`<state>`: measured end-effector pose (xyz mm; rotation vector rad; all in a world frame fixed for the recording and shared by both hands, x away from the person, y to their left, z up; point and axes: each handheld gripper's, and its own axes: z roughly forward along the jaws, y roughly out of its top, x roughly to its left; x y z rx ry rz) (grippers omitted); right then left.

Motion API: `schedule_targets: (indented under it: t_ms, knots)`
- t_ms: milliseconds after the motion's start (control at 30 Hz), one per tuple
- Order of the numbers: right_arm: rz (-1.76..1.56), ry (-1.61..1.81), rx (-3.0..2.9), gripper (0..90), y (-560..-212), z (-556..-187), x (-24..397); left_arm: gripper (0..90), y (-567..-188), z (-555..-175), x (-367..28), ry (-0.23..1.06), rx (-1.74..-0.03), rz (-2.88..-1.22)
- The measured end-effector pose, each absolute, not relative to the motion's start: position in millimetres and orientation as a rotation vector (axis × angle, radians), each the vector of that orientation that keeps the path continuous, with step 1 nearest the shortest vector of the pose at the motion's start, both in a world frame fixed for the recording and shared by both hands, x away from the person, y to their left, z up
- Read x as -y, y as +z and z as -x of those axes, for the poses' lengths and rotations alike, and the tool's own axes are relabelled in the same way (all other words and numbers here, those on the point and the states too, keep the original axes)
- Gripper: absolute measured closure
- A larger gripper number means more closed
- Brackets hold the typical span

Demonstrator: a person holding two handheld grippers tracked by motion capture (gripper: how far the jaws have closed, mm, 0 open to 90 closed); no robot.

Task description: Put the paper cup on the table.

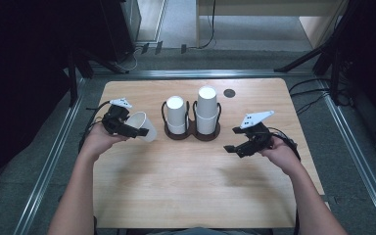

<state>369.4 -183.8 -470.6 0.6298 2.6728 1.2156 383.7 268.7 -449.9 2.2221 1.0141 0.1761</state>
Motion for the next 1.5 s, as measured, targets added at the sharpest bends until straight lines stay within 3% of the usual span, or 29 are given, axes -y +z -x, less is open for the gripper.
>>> schedule_targets:
  t_ms: [1500]
  knots:
    - [-0.69,1.168,-2.659,20.4,-476.0,-356.2,199.8,20.0,-480.6,-418.9,-308.1,0.285,-1.39,-2.266]
